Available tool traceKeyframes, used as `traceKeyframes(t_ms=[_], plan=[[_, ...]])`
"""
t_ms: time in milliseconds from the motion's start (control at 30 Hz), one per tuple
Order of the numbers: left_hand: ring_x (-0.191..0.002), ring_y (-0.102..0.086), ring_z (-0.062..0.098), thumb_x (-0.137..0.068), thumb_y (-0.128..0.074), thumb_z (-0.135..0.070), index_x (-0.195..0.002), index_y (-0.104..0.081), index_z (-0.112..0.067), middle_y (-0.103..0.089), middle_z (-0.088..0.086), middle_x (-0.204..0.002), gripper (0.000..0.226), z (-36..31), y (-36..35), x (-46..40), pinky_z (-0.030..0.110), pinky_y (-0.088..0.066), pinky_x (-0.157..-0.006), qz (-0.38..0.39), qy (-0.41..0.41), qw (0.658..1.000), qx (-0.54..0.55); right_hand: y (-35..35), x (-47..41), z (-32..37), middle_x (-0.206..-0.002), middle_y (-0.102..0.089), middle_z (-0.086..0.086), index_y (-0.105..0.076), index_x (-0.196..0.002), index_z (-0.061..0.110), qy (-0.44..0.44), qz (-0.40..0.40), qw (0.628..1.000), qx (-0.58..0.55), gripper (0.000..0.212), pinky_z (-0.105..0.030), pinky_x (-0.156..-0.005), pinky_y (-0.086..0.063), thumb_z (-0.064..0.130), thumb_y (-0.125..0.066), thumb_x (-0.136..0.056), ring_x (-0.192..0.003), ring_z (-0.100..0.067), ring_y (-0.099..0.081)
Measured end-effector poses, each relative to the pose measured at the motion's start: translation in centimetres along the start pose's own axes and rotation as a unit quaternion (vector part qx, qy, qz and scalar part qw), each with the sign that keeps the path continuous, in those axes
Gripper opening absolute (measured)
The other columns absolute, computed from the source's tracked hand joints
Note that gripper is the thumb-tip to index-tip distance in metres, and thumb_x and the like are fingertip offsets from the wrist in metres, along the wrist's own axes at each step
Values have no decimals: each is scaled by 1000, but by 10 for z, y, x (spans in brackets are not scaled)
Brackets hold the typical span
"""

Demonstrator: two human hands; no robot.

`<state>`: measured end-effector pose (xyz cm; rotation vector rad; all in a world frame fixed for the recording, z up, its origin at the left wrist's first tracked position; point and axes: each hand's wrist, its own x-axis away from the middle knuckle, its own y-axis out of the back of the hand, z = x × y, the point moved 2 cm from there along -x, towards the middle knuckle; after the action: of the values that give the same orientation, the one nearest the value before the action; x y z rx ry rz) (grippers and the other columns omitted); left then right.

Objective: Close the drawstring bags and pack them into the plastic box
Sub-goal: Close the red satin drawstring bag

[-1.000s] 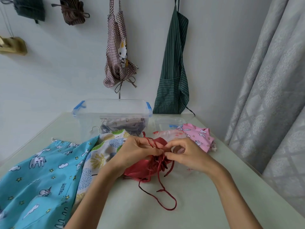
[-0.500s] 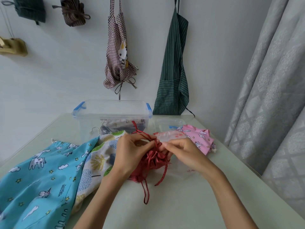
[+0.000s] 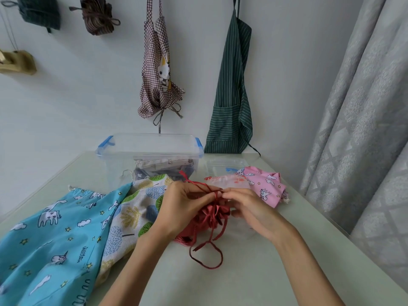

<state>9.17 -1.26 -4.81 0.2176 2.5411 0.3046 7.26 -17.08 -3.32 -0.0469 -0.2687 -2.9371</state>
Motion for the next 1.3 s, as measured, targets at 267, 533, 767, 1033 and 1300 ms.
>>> traceKeyframes(t_ms=[267, 533, 767, 1033, 1300], plan=[[-85, -72, 13, -80, -70, -21, -90, -78, -15, -76, -3, -86, 13, -2, -2, 0, 31, -57, -78, 46, -22, 999, 14, 4, -3, -6, -58, -51, 0, -46, -47, 18, 18, 77, 959, -271, 21, -28, -60, -33, 15, -48, -68, -59, -15, -47], [-73, -67, -4, -81, -71, -9, -76, -77, -18, -73, -19, -74, 11, 4, 8, -1, 13, -51, -70, 22, -9, 1000, -5, 39, -1, -6, -41, -47, 10, -40, -52, 19, 153, -317, 883, 312, 39, -26, -53, -35, 16, -73, -75, -45, -5, -47], [-78, -69, 3, -82, -69, -6, -76, -76, -3, -75, -4, -78, 10, 9, 13, -2, 13, -50, -70, 11, -2, 1000, 11, 86, 3, -26, -117, -54, 3, -60, -111, 27, -41, -188, 872, 450, 51, -32, -83, -45, 24, -80, -64, -111, -24, -53], [-86, -71, 25, -82, -69, -23, -88, -78, -7, -76, 0, -87, 19, 10, 4, 0, 44, -56, -79, 57, -8, 998, -24, 30, 12, 19, -110, -62, 21, -68, -109, 31, 143, -32, 946, 290, 23, -6, -67, -45, 24, -63, -88, -80, -6, -60], [-60, -56, -3, -89, -61, -16, -83, -75, 0, -68, -12, -63, 22, -1, 4, -2, 13, -45, -61, 40, 11, 999, 26, 17, 6, 10, -64, -70, 8, -75, -83, 20, 179, -59, 967, 171, 7, -19, -56, -46, 20, -69, -84, -53, -4, -56]])
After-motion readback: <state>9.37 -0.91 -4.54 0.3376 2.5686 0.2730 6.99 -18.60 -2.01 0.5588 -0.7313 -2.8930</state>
